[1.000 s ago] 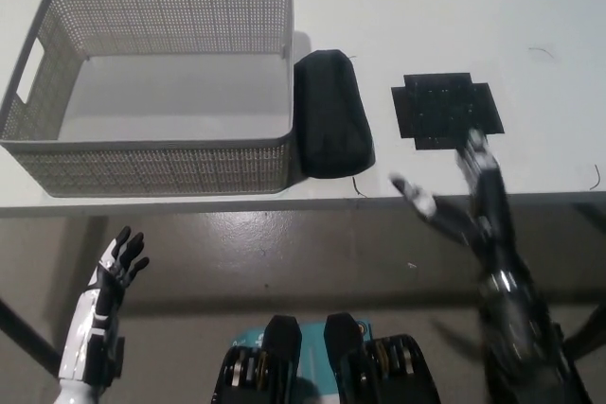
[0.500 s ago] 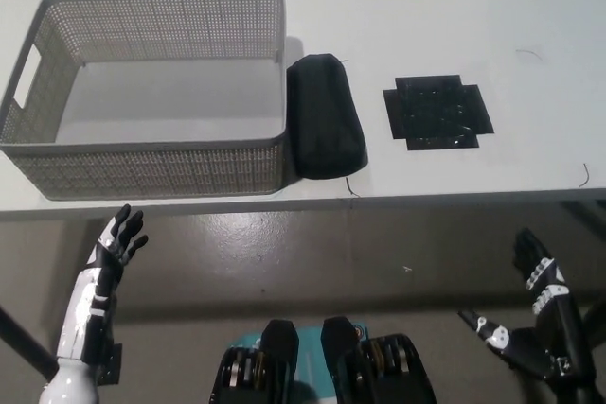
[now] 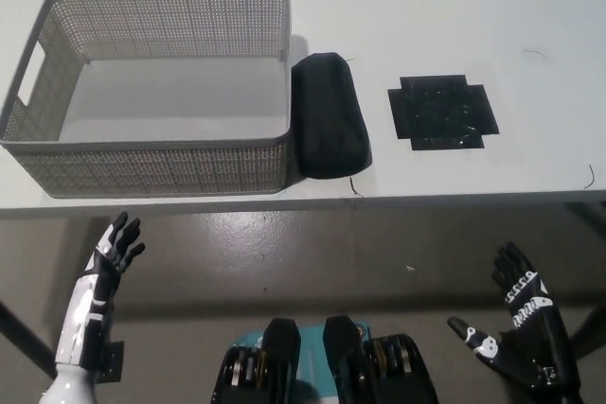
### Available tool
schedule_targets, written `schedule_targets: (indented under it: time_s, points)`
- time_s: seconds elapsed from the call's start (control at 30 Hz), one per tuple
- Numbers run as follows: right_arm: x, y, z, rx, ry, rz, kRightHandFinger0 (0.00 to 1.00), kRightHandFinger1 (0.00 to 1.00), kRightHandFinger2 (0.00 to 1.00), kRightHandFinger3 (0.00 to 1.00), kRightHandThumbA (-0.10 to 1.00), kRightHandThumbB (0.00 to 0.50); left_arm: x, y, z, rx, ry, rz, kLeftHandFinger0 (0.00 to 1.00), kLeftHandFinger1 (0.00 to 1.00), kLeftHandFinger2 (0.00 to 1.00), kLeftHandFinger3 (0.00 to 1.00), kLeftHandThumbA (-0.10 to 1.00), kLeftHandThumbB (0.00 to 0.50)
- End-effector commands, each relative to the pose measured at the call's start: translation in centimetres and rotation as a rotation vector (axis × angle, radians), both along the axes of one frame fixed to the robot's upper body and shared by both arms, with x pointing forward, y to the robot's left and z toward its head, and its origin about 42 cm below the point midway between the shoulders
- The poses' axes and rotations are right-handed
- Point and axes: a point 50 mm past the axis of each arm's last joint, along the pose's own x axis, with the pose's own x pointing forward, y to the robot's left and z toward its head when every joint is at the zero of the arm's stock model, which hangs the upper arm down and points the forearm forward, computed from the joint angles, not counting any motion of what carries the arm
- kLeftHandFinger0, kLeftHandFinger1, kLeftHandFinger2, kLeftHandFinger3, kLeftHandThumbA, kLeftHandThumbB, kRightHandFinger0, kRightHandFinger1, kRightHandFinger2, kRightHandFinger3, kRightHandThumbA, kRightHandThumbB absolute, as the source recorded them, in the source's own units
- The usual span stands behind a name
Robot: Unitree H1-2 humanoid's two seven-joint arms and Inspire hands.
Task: Use the right hand to push the pencil case on the right hand side to the container on the left side
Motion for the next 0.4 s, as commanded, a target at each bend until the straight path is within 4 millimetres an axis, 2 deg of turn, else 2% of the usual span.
schedule_targets:
  time_s: [0.0, 0.2, 0.37]
  points:
    - [0.05, -0.17, 0.81, 0.016, -0.068, 0.017, 1.00, 1.00, 1.00, 1.00, 1.00, 0.255, -0.67, 0.50, 0.73, -0.004, -0.064, 0.052, 1.00, 1.00, 1.00, 1.00, 1.00, 0.069]
    - [-0.42, -0.38, 0.57, 0.026, -0.055, 0.022, 1.00, 1.00, 1.00, 1.00, 1.00, 0.239, -1.20, 0.51, 0.13, -0.011, -0.046, 0.077, 1.00, 1.00, 1.00, 1.00, 1.00, 0.110]
    - [-0.63, -0.55, 0.57, 0.021, -0.048, 0.014, 1.00, 1.00, 1.00, 1.00, 1.00, 0.223, -1.46, 0.29, 0.02, -0.018, -0.043, 0.076, 1.00, 1.00, 1.00, 1.00, 1.00, 0.104]
